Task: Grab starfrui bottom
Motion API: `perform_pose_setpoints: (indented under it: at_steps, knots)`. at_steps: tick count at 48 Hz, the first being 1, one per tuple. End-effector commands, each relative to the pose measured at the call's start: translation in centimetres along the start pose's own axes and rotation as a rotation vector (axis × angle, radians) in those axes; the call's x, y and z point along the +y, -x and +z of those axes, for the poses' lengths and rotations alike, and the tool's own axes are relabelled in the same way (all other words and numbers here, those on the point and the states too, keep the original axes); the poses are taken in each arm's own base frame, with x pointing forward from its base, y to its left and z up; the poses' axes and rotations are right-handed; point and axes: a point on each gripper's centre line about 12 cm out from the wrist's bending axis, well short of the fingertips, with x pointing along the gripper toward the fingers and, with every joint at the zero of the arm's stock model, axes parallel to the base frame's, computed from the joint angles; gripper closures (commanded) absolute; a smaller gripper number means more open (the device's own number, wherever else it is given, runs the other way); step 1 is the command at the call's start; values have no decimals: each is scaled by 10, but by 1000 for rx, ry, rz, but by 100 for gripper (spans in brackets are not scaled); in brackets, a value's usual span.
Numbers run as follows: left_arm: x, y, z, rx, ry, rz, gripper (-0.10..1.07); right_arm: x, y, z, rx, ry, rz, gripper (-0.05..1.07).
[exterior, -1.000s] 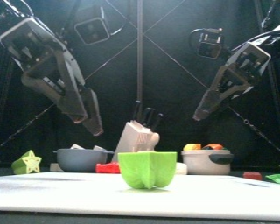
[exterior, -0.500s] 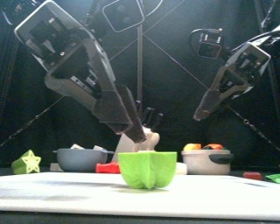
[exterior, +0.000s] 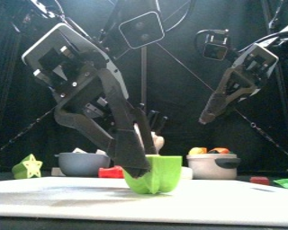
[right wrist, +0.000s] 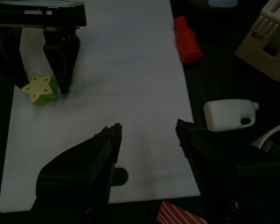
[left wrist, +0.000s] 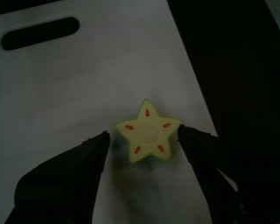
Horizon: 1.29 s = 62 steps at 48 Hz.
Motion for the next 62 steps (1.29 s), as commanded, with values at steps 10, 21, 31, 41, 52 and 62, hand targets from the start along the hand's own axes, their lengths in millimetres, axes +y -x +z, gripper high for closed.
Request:
perform_pose_setpoints:
  at_steps: [10,21,31,41,52,62]
  knots:
    - [-3,-4,10,2,-37,0,6,1,2,10,-32,2,4,15]
    - [-2,-4,11,43,-59,11,19,1,2,10,-31,2,4,15]
    - [0,3,30,31,-88,27,26,1,2,10,-31,2,4,15]
    - [2,11,32,51,-107,39,26,1,2,9,-29,2,4,15]
    - [2,14,32,62,-106,43,26,1,2,9,-29,2,4,15]
    - [2,14,32,62,-109,43,26,0,2,10,-31,-1,3,15]
